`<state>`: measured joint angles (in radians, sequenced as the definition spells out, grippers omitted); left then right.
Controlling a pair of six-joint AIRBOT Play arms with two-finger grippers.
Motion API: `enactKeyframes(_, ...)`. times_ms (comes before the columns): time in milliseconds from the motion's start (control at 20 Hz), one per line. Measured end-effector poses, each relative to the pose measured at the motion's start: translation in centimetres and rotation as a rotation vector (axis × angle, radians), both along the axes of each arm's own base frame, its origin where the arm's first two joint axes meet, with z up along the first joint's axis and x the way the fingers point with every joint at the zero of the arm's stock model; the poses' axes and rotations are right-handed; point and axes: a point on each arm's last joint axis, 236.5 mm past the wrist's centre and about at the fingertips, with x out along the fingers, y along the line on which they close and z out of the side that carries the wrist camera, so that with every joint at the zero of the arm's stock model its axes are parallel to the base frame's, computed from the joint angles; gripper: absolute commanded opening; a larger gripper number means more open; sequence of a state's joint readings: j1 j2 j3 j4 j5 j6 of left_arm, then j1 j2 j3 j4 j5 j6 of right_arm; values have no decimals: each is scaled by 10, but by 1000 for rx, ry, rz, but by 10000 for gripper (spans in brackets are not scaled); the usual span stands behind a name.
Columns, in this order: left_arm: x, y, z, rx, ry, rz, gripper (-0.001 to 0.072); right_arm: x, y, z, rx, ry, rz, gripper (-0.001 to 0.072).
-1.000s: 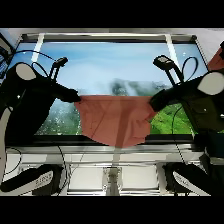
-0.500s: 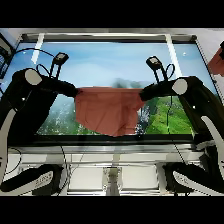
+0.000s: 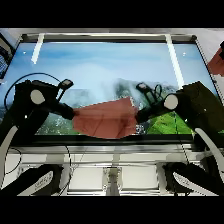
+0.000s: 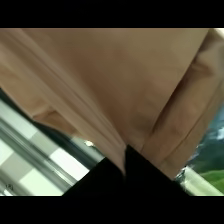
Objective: Fold the clothes and pants, and hang the long-sleeved shirts on hangers.
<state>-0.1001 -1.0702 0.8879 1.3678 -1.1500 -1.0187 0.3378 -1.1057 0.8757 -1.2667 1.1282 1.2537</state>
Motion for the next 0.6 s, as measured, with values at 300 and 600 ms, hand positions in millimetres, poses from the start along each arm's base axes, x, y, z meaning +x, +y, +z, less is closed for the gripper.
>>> enactKeyframes(300, -31, 26, -14, 123, 54, -63, 158, -39, 13, -32, 6, 105, -19, 266)
enactKeyframes(600, -70, 8, -8, 45, 171, -122, 198, -25, 27, -18, 57, 54, -40, 265)
